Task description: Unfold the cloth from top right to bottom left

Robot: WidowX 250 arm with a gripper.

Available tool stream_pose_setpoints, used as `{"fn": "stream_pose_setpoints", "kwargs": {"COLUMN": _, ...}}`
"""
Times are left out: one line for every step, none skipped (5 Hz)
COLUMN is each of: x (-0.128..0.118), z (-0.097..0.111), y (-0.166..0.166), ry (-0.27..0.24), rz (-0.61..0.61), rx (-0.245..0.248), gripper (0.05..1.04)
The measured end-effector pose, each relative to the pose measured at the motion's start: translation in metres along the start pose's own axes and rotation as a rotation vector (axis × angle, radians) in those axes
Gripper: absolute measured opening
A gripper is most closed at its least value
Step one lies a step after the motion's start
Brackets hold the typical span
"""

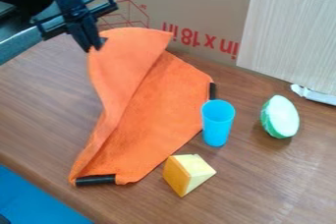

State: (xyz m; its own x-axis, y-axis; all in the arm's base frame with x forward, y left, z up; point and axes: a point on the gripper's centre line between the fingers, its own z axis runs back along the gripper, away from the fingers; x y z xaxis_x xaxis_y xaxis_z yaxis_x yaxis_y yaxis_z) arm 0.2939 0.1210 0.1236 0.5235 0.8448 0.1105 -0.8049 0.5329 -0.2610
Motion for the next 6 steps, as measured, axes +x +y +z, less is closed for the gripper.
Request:
{"fn": "stream_pose_setpoints", "kwargs": {"x": 0.013, "z": 0.009, "y": 0.023, "ry": -0.028, "rz": 0.040, "rx": 0.014, "gripper": 0.052}}
{"fn": "stream_pose_setpoints", "kwargs": {"x": 0.024, "z": 0.011, "y": 0.047, "ry": -0.065, "rz": 0.069, "rx": 0.068, "gripper": 0.052}}
{"fn": "stream_pose_setpoints", "kwargs": {"x": 0.035, "z": 0.005, "y": 0.073, "ry": -0.081, "rz": 0.099, "rx": 0.136, "gripper": 0.052}}
{"fn": "stream_pose_setpoints", "kwargs": {"x": 0.047, "z": -0.001, "y": 0.095, "ry": -0.082, "rz": 0.115, "rx": 0.186, "gripper": 0.052}}
{"fn": "stream_pose_setpoints", "kwargs": {"x": 0.051, "z": -0.008, "y": 0.108, "ry": -0.056, "rz": 0.108, "rx": 0.241, "gripper": 0.052}}
{"fn": "stream_pose_setpoints", "kwargs": {"x": 0.056, "z": -0.013, "y": 0.122, "ry": -0.042, "rz": 0.120, "rx": 0.332, "gripper": 0.052}}
